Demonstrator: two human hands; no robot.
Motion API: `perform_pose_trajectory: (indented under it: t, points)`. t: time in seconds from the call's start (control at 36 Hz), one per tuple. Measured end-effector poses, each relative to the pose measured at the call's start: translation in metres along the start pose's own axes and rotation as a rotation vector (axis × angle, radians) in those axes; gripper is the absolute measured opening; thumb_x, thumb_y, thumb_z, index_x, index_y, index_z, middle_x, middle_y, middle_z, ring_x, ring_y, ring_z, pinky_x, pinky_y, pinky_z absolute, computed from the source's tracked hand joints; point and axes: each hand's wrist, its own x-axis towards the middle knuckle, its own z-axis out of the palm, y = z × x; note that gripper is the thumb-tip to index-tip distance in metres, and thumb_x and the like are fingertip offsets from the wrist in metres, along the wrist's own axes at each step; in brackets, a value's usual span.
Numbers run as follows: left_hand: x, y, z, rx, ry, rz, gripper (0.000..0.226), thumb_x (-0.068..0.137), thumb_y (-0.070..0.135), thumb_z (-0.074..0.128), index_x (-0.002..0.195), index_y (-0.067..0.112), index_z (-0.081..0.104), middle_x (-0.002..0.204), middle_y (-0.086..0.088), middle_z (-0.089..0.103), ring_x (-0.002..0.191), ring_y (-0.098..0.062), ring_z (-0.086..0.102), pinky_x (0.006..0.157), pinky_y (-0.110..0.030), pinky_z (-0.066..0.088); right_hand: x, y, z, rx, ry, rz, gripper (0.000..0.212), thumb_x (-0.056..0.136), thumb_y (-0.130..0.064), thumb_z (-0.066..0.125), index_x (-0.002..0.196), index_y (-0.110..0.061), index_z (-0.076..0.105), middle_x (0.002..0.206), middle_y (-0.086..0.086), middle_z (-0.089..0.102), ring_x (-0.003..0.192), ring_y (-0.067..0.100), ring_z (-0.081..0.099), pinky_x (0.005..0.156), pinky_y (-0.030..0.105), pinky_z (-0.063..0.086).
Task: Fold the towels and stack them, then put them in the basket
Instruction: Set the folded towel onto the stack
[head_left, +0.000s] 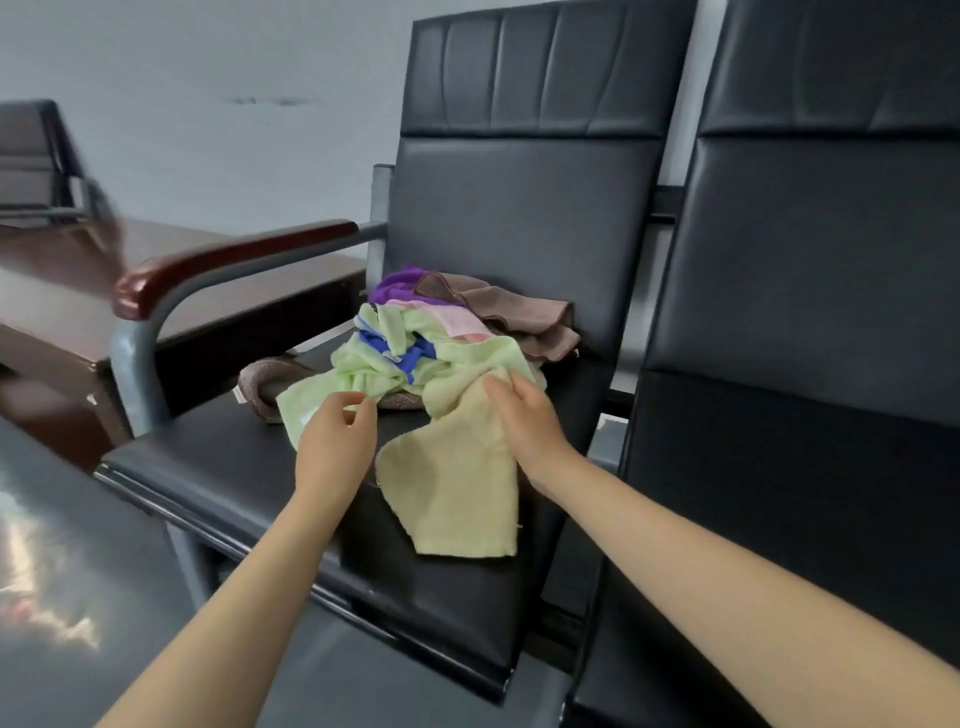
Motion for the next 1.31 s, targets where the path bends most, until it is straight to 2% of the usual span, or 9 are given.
perform_pose_trajectory:
  t: [0.22, 0.39, 0.75, 0.89, 0.97, 1.03, 1.11, 1.19, 1.31]
  points:
    - [-0.035, 0.053, 0.046, -0.264, -0.331, 0.028, 0.047, 0.098, 0.047, 0.039, 0.136, 0.022, 0.051, 0.135, 0.0, 0.055, 0.125, -0.019, 0.049, 0.108, -0.047, 0.038, -0.036, -0.04, -0.082, 0.067, 0.06, 0.072, 0.023, 0.101, -0.033, 0.045, 0.088, -0.03, 0.063, 0.095, -0.005, 0.063, 0.091, 0.013, 0.058, 0.079, 0.028, 0.047]
    - [-0.093, 0.12, 0.102, -0.391, -0.654, -0.062, 0.037, 0.102, 0.04, 0.036, 0.089, 0.019, 0.065, 0.095, -0.006, 0.068, 0.092, -0.02, 0.061, 0.09, -0.038, 0.048, -0.068, -0.054, -0.154, -0.009, 0.187, 0.083, 0.038, 0.101, -0.048, 0.039, 0.101, -0.022, 0.067, 0.107, 0.006, 0.068, 0.105, 0.02, 0.062, 0.099, 0.039, 0.047]
    - [-0.206, 0.198, 0.199, -0.648, -0.94, -0.146, 0.035, 0.097, 0.041, 0.049, 0.111, 0.017, 0.07, 0.108, -0.009, 0.07, 0.091, -0.018, 0.065, 0.073, -0.027, 0.052, -0.162, -0.058, -0.295, -0.048, 0.465, 0.123, 0.023, 0.1, -0.036, 0.045, 0.102, -0.03, 0.067, 0.11, -0.004, 0.067, 0.108, 0.016, 0.061, 0.102, 0.042, 0.045]
    - [-0.234, 0.197, 0.225, -0.68, -1.05, -0.237, 0.036, 0.093, 0.037, 0.058, 0.115, 0.01, 0.069, 0.1, -0.008, 0.068, 0.091, -0.02, 0.064, 0.08, -0.032, 0.053, -0.19, -0.039, -0.328, -0.216, 0.398, 0.168, 0.019, 0.099, -0.032, 0.048, 0.099, -0.028, 0.067, 0.11, 0.0, 0.066, 0.108, 0.013, 0.058, 0.098, 0.033, 0.045]
    - [-0.24, 0.196, 0.237, -0.677, -1.004, -0.319, 0.035, 0.092, 0.033, 0.06, 0.113, 0.006, 0.068, 0.106, -0.012, 0.071, 0.101, -0.027, 0.066, 0.087, -0.038, 0.054, -0.206, -0.028, -0.34, -0.334, 0.308, 0.161, 0.043, 0.095, -0.039, 0.052, 0.094, 0.002, 0.063, 0.093, 0.017, 0.064, 0.089, 0.015, 0.058, 0.084, 0.037, 0.047]
    - [-0.238, 0.198, 0.239, -0.681, -0.972, -0.335, 0.032, 0.094, 0.033, 0.056, 0.107, 0.006, 0.068, 0.106, -0.013, 0.071, 0.102, -0.029, 0.066, 0.086, -0.04, 0.054, -0.213, -0.023, -0.345, -0.397, 0.192, 0.166, 0.053, 0.094, -0.048, 0.049, 0.082, 0.004, 0.055, 0.078, 0.008, 0.048, 0.077, 0.013, 0.045, 0.072, 0.03, 0.038]
    - [-0.229, 0.201, 0.232, -0.661, -0.967, -0.177, 0.03, 0.097, 0.026, 0.046, 0.097, 0.004, 0.066, 0.097, -0.013, 0.071, 0.096, -0.028, 0.066, 0.078, -0.037, 0.052, -0.215, -0.018, -0.351, -0.441, 0.097, 0.223, 0.048, 0.1, -0.049, 0.042, 0.074, -0.009, 0.052, 0.075, 0.004, 0.043, 0.071, 0.012, 0.042, 0.067, 0.026, 0.034]
    - [-0.222, 0.203, 0.216, -0.644, -1.004, 0.05, 0.03, 0.098, 0.019, 0.04, 0.095, 0.0, 0.063, 0.089, -0.012, 0.067, 0.082, -0.025, 0.062, 0.063, -0.032, 0.049, -0.21, -0.017, -0.355, -0.418, 0.153, 0.203, 0.056, 0.101, -0.043, 0.039, 0.078, 0.003, 0.06, 0.071, 0.004, 0.056, 0.066, 0.01, 0.052, 0.066, 0.022, 0.04]
    - [-0.214, 0.211, 0.195, -0.48, -0.875, 0.372, 0.025, 0.099, 0.02, 0.046, 0.081, 0.01, 0.061, 0.074, 0.005, 0.058, 0.073, -0.01, 0.051, 0.068, -0.027, 0.041, -0.195, -0.018, -0.351, -0.321, 0.252, 0.105, 0.025, 0.101, -0.029, 0.044, 0.098, -0.021, 0.067, 0.093, 0.0, 0.067, 0.081, 0.007, 0.064, 0.059, 0.021, 0.049]
